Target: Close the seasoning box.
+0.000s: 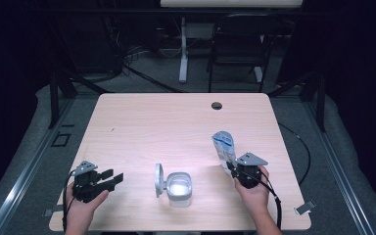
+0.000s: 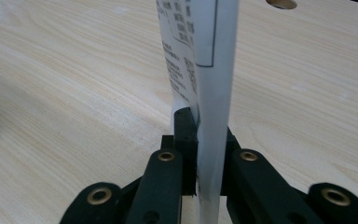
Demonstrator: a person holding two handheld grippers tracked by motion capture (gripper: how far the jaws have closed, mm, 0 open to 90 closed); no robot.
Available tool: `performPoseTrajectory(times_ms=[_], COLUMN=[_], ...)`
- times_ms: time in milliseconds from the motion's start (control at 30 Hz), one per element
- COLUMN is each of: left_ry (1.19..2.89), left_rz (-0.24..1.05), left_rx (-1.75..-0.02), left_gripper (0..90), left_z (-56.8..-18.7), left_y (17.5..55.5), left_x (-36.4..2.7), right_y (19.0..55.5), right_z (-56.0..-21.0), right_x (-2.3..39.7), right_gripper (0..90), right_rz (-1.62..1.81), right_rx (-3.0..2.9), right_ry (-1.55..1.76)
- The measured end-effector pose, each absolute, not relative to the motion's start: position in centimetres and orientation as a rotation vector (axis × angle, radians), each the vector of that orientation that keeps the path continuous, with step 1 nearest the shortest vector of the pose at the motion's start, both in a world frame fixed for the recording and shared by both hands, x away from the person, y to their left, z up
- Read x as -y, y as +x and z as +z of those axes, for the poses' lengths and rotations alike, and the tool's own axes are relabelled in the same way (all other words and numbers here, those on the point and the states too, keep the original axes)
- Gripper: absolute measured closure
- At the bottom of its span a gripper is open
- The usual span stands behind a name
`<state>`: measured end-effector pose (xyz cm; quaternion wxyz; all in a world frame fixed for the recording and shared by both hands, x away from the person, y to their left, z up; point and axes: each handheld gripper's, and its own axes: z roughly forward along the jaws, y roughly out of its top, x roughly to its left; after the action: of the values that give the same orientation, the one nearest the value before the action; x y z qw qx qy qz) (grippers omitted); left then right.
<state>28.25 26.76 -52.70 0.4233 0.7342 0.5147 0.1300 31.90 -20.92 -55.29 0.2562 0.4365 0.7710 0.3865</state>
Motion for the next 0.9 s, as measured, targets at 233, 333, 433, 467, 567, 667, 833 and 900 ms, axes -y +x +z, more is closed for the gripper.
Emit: performPoseTrajectory(times_ms=[233, 333, 433, 467, 567, 667, 833, 900], left_ry=[1.837, 1.838, 1.837, 1.838, 1.837, 1.837, 1.851, 1.853], left_rz=[0.326, 0.325, 0.325, 0.325, 0.324, 0.326, 0.322, 0.321], left_rx=[-1.288, -1.29, -1.29, -1.286, -1.288, -1.287, -1.273, -1.273], left_gripper=[49.3, 49.3, 49.3, 49.3, 49.3, 49.3, 49.3, 49.3], left_z=[-52.7, -52.8, -52.7, -52.7, -52.7, -52.6, -52.5, -52.4], left_y=[28.2, 28.3, 28.2, 28.3, 28.2, 28.2, 28.2, 28.1], left_x=[-26.8, -26.7, -26.7, -26.7, -26.7, -26.6, -26.5, -26.4], right_y=[31.7, 31.7, 31.6, 31.6, 31.4, 31.3, 31.0, 30.9], right_z=[-55.3, -55.4, -55.3, -55.4, -55.4, -55.6, -55.7, -55.6], right_x=[21.1, 21.1, 21.3, 21.2, 21.3, 21.6, 22.3, 22.5], right_gripper=[83.8, 81.6, 79.4, 78.5, 75.1, 71.7, 65.9, 64.0], right_rz=[1.038, 1.045, 1.021, 1.031, 1.02, 1.0, 1.029, 1.034], right_rx=[-2.092, -2.09, -2.103, -2.097, -2.106, -2.119, -2.087, -2.08], right_ry=[1.167, 1.169, 1.162, 1.166, 1.156, 1.169, 1.2, 1.207])
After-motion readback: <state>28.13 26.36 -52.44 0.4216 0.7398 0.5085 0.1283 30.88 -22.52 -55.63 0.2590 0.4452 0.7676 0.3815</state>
